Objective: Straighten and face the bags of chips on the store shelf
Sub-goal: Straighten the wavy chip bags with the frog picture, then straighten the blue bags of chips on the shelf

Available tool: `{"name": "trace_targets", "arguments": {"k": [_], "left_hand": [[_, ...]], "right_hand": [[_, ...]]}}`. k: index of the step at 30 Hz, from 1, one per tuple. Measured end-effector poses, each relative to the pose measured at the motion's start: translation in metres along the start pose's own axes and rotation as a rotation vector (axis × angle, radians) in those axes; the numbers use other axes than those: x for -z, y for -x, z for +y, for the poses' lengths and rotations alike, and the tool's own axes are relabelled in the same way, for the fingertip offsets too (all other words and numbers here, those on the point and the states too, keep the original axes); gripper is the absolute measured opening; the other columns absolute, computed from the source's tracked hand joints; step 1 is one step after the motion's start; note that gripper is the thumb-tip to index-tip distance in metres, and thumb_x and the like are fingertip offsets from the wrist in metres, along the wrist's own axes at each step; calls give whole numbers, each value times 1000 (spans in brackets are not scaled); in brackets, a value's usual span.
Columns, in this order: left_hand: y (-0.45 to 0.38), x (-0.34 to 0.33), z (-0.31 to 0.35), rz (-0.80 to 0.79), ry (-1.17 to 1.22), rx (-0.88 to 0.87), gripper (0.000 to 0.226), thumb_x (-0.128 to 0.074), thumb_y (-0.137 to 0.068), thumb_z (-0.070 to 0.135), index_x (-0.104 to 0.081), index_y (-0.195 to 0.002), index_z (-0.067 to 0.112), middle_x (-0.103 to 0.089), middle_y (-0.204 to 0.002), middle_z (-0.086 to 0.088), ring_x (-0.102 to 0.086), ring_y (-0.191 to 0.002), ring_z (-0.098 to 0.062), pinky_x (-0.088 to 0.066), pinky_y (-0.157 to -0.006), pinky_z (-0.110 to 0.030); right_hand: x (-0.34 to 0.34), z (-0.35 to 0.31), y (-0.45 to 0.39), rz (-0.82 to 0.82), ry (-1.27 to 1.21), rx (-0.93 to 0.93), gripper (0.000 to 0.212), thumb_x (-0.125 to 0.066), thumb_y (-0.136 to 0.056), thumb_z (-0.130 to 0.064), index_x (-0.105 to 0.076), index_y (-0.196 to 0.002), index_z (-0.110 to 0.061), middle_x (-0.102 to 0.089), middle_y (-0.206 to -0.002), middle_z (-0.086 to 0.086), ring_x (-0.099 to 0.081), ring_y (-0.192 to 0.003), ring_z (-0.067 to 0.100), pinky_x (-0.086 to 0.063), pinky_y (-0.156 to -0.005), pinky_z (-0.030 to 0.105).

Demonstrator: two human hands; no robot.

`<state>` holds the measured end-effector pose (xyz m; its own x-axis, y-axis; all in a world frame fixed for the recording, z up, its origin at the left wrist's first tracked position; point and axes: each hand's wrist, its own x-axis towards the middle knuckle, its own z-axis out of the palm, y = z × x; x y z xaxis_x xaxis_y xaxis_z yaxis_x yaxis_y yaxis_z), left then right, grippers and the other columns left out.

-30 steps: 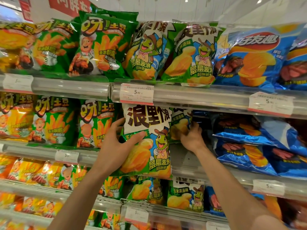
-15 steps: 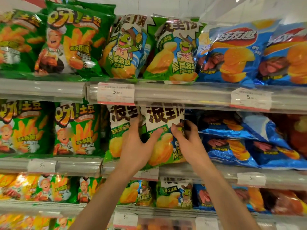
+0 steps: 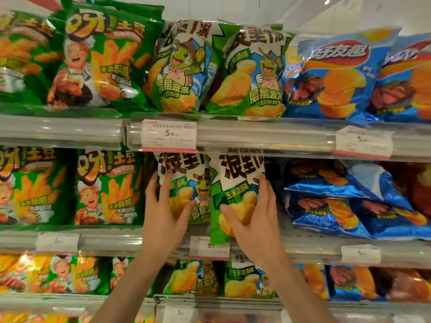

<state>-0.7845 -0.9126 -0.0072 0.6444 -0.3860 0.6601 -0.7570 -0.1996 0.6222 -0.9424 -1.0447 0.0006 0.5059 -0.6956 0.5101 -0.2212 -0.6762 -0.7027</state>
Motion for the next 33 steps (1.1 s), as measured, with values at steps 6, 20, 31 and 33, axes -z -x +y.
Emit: {"name": "trace_targets", "arguments": {"k": [6, 20, 31, 33], "left_hand": [[-9, 10, -17, -84, 22, -40, 81, -72, -89, 42, -25, -155, 38, -14, -164, 1, -11, -140, 2, -26, -111, -34], [5, 17, -15, -123, 77, -13, 79, -67, -94, 41, -21, -157, 37, -12, -166, 1, -6, -146, 3, -23, -113, -31], [70, -13, 67, 214, 136, 127, 33, -67, -96, 26, -55, -127, 28, -62, -116, 9, -61, -99, 3, -51, -84, -21], [80, -33, 92, 165, 179, 159, 31, -66, -96, 22, -56, -120, 39, -66, -106, 17, -62, -95, 6, -46, -76, -6]], "right_hand": [[-7, 0, -21, 63, 63, -18, 105, -54, -82, -75, 5, -157, -31, -6, -163, -1, -15, -150, 25, -27, -119, 51], [13, 6, 9, -39, 52, -105, 81, -56, -88, -61, -12, -155, -47, -2, -166, -15, -7, -152, 9, -16, -118, 33], [116, 64, 22, -190, -227, -76, 31, -56, -93, -51, -55, -123, -44, -64, -106, -31, -63, -94, -7, -51, -73, 16], [142, 82, 20, -193, -251, -80, 26, -57, -94, -46, -58, -120, -42, -68, -100, -24, -65, -91, -4, -51, -74, 17]]}}
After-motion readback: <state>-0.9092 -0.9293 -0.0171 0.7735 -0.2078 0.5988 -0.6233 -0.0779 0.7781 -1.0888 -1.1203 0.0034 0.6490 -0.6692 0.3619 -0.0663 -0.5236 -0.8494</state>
